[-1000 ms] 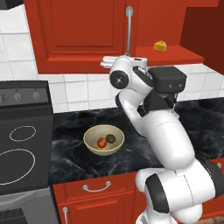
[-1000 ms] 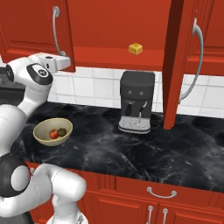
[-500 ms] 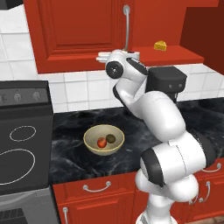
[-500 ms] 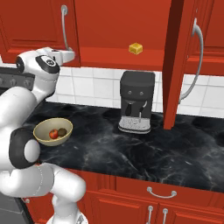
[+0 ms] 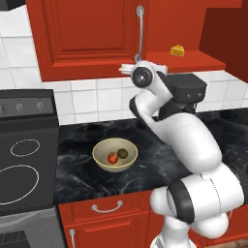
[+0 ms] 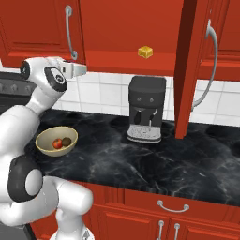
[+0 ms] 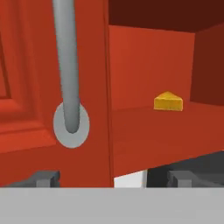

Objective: Open the cabinet. Pick the apple and kiwi from the cabinet and place them into the bowl. Then close the cabinet.

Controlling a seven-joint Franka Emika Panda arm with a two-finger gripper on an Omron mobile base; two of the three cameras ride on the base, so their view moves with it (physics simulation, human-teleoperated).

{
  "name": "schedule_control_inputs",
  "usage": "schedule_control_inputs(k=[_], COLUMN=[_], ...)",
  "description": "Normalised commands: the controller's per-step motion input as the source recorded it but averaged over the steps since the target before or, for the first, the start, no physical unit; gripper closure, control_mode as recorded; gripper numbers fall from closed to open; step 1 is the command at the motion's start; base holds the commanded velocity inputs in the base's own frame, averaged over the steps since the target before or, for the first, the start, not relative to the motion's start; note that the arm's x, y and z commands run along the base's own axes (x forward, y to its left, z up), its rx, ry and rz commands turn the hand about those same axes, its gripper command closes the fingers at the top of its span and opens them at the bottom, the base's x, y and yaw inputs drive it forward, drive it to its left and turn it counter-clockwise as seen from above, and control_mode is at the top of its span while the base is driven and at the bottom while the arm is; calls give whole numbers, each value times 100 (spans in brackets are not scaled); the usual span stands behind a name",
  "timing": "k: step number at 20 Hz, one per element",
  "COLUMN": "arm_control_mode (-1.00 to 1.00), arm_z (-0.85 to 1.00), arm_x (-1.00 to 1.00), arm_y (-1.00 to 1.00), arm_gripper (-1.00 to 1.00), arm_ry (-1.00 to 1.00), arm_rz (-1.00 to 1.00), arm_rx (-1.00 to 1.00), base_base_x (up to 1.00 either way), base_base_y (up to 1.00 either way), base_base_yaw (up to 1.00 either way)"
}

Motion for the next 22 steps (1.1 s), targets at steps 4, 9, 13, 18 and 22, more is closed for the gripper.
schedule_control_inputs(k=[4, 9, 13, 18, 22], arm_control_mode=[-100, -100, -100, -100, -100], arm_z=[39, 100, 39, -71, -100], arm_x=[-100, -100, -100, -100, -100], arm_y=[-82, -45, -60, -20, -12], arm_gripper=[-100, -100, -100, -100, -100], arm_ry=[52, 53, 32, 7, -19], arm_rz=[-1, -3, 0, 5, 11], arm_rx=[20, 26, 10, 0, 12], base_base_x=[0, 0, 0, 0, 0], base_base_y=[0, 0, 0, 0, 0], base_base_yaw=[0, 0, 0, 0, 0])
